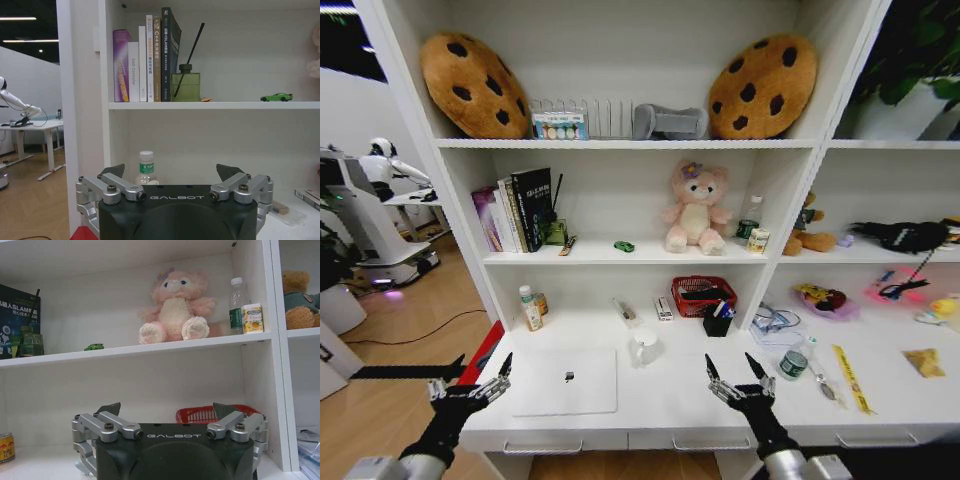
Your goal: Organize the objects on the table.
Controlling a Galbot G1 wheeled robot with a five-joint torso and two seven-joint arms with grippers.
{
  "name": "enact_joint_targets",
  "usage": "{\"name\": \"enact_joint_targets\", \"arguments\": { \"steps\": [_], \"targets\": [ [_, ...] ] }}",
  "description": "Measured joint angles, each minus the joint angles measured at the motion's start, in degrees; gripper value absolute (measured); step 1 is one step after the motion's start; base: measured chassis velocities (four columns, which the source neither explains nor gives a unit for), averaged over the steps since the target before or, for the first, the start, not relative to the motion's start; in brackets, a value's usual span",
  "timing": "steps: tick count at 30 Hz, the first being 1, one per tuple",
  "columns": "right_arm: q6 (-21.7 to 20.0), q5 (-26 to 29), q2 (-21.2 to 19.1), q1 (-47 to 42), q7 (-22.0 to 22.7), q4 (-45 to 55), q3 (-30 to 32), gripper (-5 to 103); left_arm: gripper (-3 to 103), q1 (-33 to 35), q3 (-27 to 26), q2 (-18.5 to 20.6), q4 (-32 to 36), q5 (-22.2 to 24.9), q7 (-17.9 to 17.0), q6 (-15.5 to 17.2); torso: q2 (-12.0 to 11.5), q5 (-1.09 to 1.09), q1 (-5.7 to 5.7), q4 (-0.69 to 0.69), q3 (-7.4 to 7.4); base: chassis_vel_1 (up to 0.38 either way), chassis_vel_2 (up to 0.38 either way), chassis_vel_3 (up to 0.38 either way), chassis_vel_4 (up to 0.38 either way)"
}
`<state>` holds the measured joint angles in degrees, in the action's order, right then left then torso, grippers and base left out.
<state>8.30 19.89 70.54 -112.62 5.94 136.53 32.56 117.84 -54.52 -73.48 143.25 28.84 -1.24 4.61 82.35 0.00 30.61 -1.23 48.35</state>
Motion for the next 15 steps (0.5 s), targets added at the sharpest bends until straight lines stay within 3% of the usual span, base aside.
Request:
{"name": "enact_joint_targets", "arguments": {
  "steps": [8,15],
  "targets": [
    [-0.18,0.14,-0.10,0.66,0.05,-0.42,-0.51,100,100,0.00,0.00,0.00,-0.01,0.00,-0.04,0.00,0.00,0.00,0.00,-0.01,0.00,-0.056,-0.057,0.053,0.064],
    [-0.19,0.28,-0.21,1.00,0.07,-1.03,-0.95,100,100,-0.01,0.02,0.00,-0.01,0.00,-0.04,-0.02,-0.01,0.03,0.00,-0.02,0.01,-0.173,-0.197,0.170,0.182]
  ]
}}
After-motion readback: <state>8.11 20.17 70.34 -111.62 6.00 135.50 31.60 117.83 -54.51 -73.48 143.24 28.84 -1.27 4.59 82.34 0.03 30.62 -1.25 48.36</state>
